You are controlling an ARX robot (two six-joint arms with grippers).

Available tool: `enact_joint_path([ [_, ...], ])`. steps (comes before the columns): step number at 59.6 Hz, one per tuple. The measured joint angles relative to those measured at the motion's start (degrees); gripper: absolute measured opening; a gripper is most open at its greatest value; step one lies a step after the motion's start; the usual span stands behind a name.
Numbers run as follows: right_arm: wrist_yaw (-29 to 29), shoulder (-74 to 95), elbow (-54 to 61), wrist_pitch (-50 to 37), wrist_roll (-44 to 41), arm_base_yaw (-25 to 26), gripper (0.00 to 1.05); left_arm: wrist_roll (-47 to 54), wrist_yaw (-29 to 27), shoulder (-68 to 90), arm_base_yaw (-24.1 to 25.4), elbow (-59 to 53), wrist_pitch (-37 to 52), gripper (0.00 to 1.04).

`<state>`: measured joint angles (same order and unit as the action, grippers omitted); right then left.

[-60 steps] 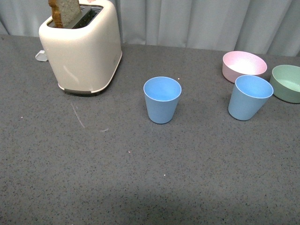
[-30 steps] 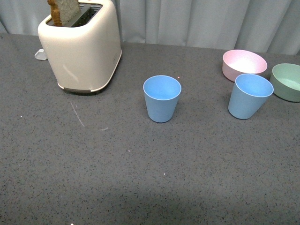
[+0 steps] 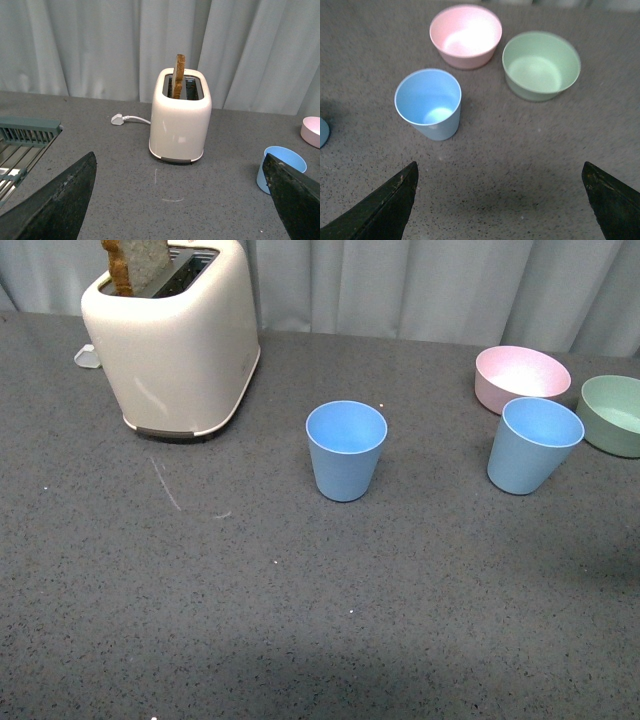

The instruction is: Stack blue cups with both arms

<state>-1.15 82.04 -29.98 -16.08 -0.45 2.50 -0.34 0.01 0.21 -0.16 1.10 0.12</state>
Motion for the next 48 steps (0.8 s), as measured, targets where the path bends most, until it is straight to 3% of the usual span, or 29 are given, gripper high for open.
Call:
enact_joint_path([
  [22,-0.5,25.6,-25.6,12.7,11.3,-1.7,0.95,0.0,0.0,0.0,0.0,0.0,0.0,0.98],
  [42,-1.9,37.6,-38.4,23.0,19.2,-3.2,0.95,0.0,0.0,0.0,0.0,0.0,0.0,0.98],
  [48,-0.9,39.4,-39.8,23.7,19.9,-3.5,0.82,0.0,0.0,0.0,0.0,0.0,0.0,0.98],
])
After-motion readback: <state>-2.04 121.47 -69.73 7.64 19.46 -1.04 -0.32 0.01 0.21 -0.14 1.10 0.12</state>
